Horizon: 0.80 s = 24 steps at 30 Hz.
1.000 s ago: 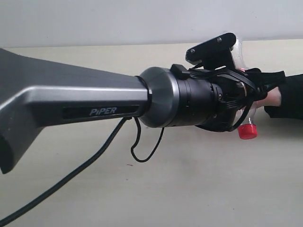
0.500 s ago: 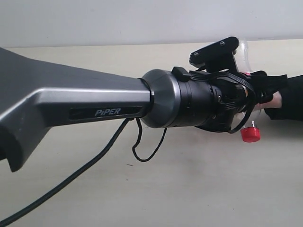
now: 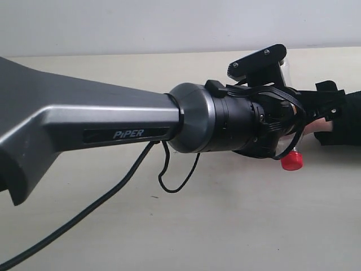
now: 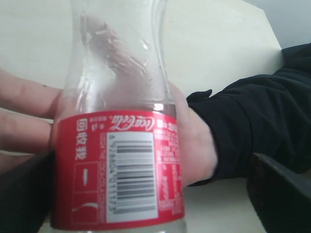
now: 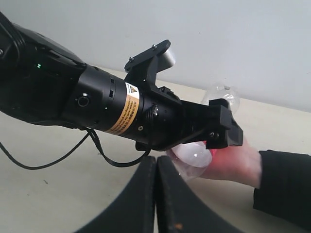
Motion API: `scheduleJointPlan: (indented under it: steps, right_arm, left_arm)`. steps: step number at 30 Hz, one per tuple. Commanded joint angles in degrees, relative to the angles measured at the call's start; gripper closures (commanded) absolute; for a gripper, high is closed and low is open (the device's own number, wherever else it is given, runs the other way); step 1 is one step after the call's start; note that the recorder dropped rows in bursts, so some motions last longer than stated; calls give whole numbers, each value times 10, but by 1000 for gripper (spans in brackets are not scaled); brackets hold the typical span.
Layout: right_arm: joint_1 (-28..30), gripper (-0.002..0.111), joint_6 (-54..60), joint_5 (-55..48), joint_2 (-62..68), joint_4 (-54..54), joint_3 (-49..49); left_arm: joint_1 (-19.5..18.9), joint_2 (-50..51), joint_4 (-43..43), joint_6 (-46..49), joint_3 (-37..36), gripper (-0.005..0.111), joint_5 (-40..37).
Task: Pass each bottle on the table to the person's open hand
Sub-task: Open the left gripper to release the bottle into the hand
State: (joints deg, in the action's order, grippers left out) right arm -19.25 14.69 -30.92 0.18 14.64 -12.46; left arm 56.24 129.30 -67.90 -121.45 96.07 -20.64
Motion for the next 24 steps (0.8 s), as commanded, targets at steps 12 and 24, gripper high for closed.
scheduleJointPlan:
  steps: [12, 24]
  right_arm:
    - [0, 108, 1, 6, -2, 0, 2]
    - [0, 108, 2, 19, -2, 1, 1]
  left_arm:
    - [-3, -4, -7, -2, 5, 6, -3]
    - [-3, -19, -7, -2, 5, 45, -12]
